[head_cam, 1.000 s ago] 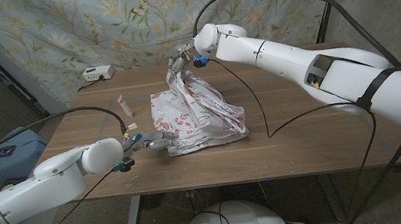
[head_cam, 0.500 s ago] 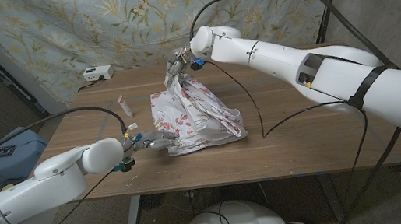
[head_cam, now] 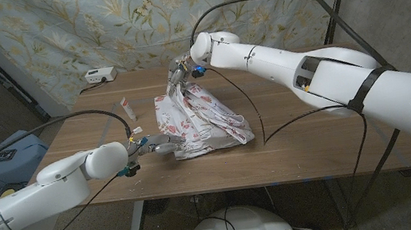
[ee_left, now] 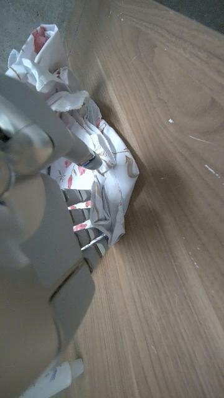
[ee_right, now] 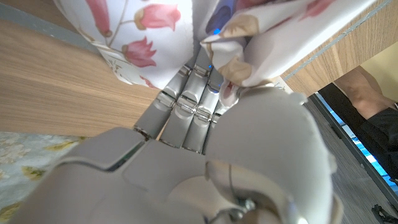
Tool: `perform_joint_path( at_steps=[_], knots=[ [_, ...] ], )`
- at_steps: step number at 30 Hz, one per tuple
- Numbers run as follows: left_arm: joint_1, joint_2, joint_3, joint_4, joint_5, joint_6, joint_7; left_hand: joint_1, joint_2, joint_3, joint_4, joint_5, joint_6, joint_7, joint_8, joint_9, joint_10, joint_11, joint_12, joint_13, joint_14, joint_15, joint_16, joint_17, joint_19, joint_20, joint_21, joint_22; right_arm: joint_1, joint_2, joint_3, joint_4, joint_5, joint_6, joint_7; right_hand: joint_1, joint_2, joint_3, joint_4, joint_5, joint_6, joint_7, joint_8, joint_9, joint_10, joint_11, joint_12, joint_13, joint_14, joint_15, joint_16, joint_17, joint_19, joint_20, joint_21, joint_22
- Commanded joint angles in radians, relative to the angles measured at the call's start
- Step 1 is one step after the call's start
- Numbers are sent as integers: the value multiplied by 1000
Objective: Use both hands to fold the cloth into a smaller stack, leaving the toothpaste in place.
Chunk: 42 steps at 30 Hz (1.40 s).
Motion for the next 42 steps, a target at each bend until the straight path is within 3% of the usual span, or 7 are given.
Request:
perform_joint_path(
  at_steps=[1,8,15,19,28,37,42],
  knots=[
    [0,-9,3,-2,5,-1,6,10,-2,3,-7,-3,6,0,4,3,8,1,3,3,12,1,5,6,12,-2,-1,3,16,80,-19,129,6,28,7,6,2,-5,2,6,-3,3,4,3,5,0,-2,2,12,-29,-9,2,-4,1,4,3],
    [3,-13,1,-4,5,-9,13,10,-2,3,-7,-3,8,-2,4,3,9,-1,3,3,12,0,5,6,13,-2,-1,3,27,131,-28,215,5,61,5,9,4,-6,1,5,-6,1,3,6,2,1,-4,2,12,-30,-14,3,-8,1,8,3],
    [11,-12,-5,-13,2,-4,24,11,-1,3,-9,-3,9,-3,4,3,10,-1,4,3,13,0,5,6,13,-3,-1,3,45,232,-39,413,2,144,-27,8,7,-7,3,5,-11,0,2,8,1,-1,-9,-1,11,-29,-22,0,-11,1,10,3],
    [9,-13,-5,-13,3,-8,23,11,0,3,-9,-3,9,-3,4,3,10,-1,4,3,13,-1,5,6,13,-2,-1,3,49,287,-48,521,8,180,-97,3,10,-10,6,4,-15,0,0,9,2,-3,-18,-14,12,-28,-30,-8,-13,0,13,2],
    [7,-15,-7,-14,4,-11,23,14,-1,4,-13,-3,12,-4,4,3,11,-2,4,3,15,-1,5,5,14,-3,-1,3,33,279,-97,505,53,160,-171,-48,11,-32,29,-3,-56,9,-21,7,-18,11,-66,-71,-2,-17,-63,-35,-27,8,17,0],
    [11,-11,-19,-19,-7,-14,28,17,1,3,-18,-3,13,-5,4,3,12,-2,4,3,15,-3,5,5,15,-2,-1,3,12,235,-110,447,79,121,-139,-119,-3,-60,48,-4,-131,39,-73,-10,-80,46,-129,-125,-38,-2,-103,-69,-55,22,11,-4],
    [21,-4,-27,-26,-17,-9,37,19,0,2,-20,-3,14,-6,4,3,14,-1,4,3,17,-3,5,4,16,-2,-1,3,-2,231,-116,447,95,120,-199,-142,-9,-62,47,-1,-155,42,-101,-27,-136,71,-183,-162,-64,16,-142,-116,-70,27,7,-5]
  ],
)
